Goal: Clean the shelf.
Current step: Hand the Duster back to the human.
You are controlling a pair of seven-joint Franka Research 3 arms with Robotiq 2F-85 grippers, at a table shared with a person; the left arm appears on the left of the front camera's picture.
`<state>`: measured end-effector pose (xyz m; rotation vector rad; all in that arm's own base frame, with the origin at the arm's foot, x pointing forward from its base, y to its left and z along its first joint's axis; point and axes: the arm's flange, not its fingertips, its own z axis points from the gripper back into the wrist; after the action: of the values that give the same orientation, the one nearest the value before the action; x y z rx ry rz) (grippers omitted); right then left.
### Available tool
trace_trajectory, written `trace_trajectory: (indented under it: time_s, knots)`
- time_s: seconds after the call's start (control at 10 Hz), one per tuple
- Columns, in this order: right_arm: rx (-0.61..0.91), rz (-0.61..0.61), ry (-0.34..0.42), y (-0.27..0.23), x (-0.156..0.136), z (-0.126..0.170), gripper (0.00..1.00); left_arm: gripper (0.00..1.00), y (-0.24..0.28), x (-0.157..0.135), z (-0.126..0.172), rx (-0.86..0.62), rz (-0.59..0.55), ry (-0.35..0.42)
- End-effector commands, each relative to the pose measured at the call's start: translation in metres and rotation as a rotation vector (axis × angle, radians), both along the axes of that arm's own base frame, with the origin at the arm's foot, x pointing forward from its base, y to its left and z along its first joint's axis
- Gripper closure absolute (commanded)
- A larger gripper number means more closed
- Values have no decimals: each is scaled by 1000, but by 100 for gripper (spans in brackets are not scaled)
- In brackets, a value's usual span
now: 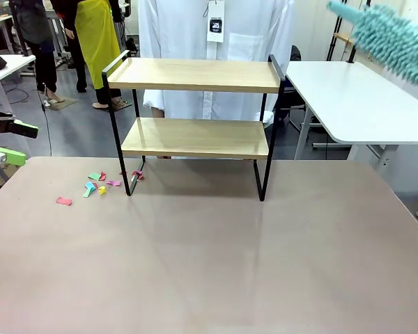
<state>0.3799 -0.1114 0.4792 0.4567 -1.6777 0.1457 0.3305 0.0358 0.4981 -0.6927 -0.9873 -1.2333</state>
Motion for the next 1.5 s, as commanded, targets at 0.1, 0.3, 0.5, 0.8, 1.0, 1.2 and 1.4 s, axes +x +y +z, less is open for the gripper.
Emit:
trace_trajectory:
  time_s: [0.1, 0.3, 0.5, 0.8, 1.0, 1.2, 1.4]
  knots:
    - [32, -48, 111, 1, -38, -86, 83, 0, 0, 2, 0, -25, -9, -27]
    - [23, -66, 135, 0, -51, -114, 83, 0, 0, 2, 0, -25, -9, -27]
    - [4, 29, 70, 11, -49, -109, 83, 0, 0, 2, 0, -25, -9, -27]
    - [26, -49, 185, -27, 14, -100, 83, 0, 0, 2, 0, -25, -9, -27]
    - [26, -49, 185, -27, 14, -100, 83, 0, 0, 2, 0, -25, -9, -27]
    - [26, -49, 185, -27, 14, -100, 83, 0, 0, 2, 0, -25, -9, -27]
    - [26, -49, 185, -27, 14, -100, 83, 0, 0, 2, 0, -25, -9, -27]
